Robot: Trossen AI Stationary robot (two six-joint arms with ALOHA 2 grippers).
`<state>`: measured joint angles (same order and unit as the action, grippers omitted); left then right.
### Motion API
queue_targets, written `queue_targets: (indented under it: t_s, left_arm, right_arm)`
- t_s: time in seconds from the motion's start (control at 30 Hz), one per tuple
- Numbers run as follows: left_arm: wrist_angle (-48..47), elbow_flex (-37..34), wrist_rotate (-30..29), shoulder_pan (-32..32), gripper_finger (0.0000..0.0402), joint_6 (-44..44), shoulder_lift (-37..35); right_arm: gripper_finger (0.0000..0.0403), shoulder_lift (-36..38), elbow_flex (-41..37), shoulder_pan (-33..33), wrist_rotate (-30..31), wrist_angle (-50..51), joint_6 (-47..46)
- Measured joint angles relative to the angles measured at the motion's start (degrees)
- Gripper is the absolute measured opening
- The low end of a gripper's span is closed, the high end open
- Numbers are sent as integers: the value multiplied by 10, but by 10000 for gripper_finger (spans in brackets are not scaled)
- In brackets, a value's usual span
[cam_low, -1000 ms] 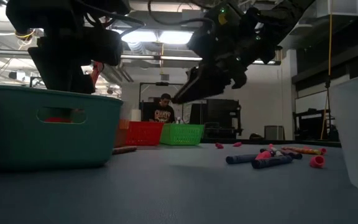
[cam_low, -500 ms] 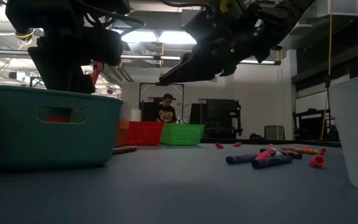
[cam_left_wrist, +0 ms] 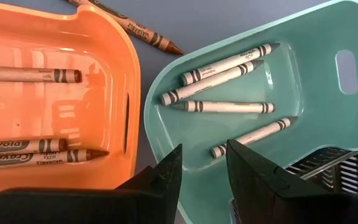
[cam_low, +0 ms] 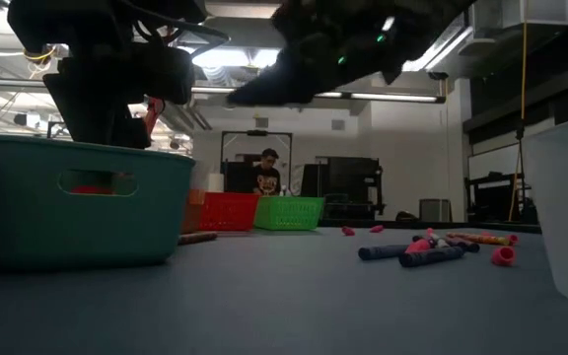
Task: Sort crayons
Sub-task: Put the brown crayon into the orange bin
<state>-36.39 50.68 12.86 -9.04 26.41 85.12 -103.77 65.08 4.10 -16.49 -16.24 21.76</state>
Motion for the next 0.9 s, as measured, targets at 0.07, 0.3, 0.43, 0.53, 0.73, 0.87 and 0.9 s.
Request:
queue_targets:
  t_s: [0.07, 0.3, 0.43, 0.53, 0.73, 0.87, 0.9]
  left_arm:
    - [2, 0, 0, 0, 109, 0, 0]
    - [13, 0, 1, -1, 109, 0, 0]
    - [15, 0, -1, -3, 109, 0, 0]
    - [15, 0, -1, -4, 109, 0, 0]
    - [18, 0, -2, -4, 109, 0, 0]
    - [18, 0, -3, -4, 109, 0, 0]
    - [18, 0, -3, -4, 109, 0, 0]
  right_arm:
    - [163, -26, 8, 0, -7, 3, -1]
    - [163, -101, 53, 0, -11, 33, -3]
    - [163, -133, 68, 0, -14, 64, 2]
    - [163, -149, 75, 0, -16, 67, 10]
    - [163, -176, 74, 0, -37, 56, 12]
    - [163, -196, 74, 0, -41, 51, 12]
    - [163, -200, 74, 0, -41, 52, 12]
